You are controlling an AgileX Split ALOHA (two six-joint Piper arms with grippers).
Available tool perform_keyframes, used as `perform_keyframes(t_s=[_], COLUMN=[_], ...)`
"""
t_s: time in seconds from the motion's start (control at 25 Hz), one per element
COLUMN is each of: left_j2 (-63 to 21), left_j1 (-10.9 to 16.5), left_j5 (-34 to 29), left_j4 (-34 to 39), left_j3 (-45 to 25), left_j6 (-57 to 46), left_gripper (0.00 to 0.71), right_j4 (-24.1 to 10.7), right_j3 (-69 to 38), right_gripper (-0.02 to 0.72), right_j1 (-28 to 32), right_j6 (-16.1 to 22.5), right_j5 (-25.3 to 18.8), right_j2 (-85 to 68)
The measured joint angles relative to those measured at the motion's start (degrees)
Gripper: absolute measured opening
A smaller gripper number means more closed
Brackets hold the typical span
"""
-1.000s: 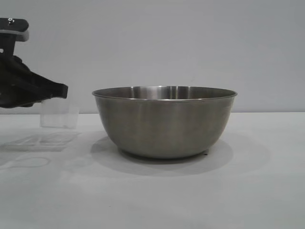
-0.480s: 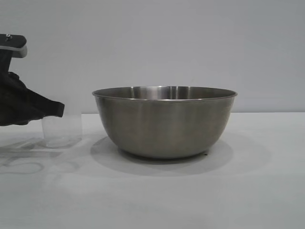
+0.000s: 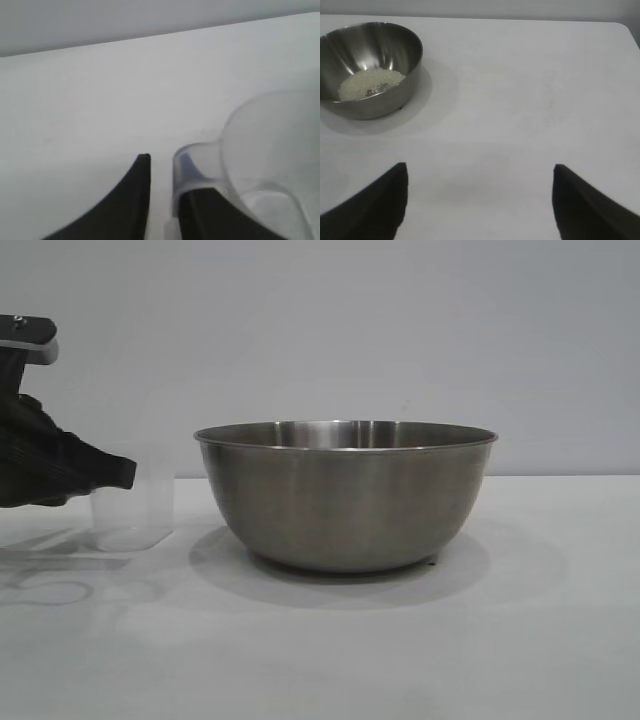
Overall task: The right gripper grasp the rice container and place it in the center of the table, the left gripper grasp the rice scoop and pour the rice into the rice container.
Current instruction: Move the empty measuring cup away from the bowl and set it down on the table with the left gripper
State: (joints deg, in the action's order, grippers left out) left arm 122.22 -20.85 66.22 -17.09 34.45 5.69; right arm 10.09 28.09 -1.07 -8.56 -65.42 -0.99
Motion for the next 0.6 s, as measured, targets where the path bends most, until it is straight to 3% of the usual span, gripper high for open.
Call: perform_keyframes(t_s=[0.08,0.6], left_j2=[0.0,-3.9], left_j1=[0.0,0.0], left_j5=[0.0,-0.1], left_j4=[0.4,1.6], left_j3=[-0.2,-7.6], left_j6=[0.0,0.0], left_gripper=[0.190,0.186], right_j4=[0.0,0.0], right_j3=[0.0,0.0], right_gripper=[0.558,0.558], right_j1=[0.0,0.0], right_j6=[0.0,0.0], right_j5=[0.0,0.0], right_j2=[0.0,0.0])
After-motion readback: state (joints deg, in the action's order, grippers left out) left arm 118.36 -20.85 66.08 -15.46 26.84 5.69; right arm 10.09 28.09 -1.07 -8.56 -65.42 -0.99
